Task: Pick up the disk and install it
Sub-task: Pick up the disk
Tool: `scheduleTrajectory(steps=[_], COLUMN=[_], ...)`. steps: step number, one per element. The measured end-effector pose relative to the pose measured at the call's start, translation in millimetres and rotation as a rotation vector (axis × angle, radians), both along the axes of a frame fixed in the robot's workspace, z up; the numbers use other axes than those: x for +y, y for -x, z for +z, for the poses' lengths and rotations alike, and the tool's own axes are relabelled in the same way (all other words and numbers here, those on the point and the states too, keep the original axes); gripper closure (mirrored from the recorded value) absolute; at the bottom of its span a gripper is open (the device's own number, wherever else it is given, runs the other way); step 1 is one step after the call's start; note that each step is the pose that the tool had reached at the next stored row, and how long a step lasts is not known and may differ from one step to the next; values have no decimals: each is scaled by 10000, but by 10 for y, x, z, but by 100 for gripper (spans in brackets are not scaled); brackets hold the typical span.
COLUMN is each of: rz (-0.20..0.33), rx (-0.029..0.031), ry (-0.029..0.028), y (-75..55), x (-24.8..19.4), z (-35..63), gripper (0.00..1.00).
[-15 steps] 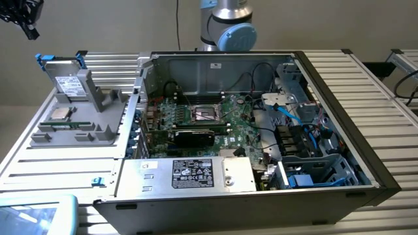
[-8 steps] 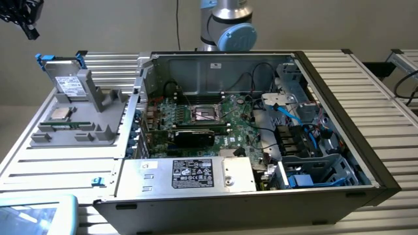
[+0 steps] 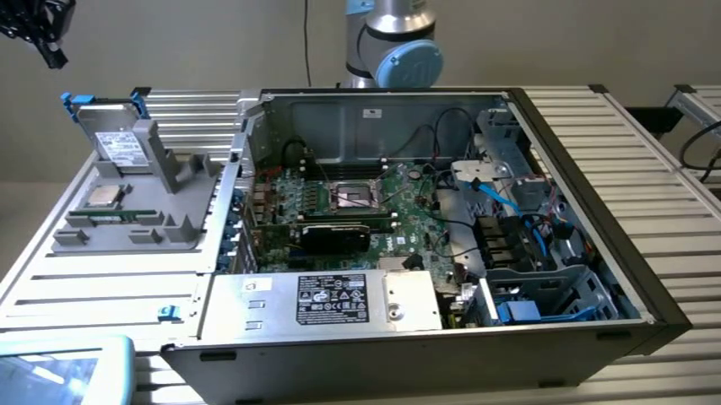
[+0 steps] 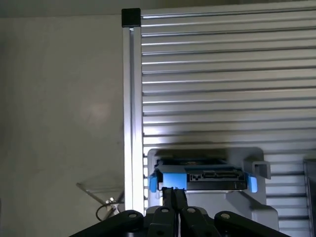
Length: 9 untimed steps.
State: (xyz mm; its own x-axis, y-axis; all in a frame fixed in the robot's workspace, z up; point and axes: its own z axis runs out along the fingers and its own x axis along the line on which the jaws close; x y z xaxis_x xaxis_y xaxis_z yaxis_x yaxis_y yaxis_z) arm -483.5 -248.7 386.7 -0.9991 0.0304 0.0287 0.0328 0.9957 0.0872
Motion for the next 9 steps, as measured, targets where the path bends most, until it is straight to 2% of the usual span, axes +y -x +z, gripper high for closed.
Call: scheduleTrajectory(steps=[9], rz=[1635], rx=[1], ry=[1], y=[0], x=[0], z=[1], gripper=[89])
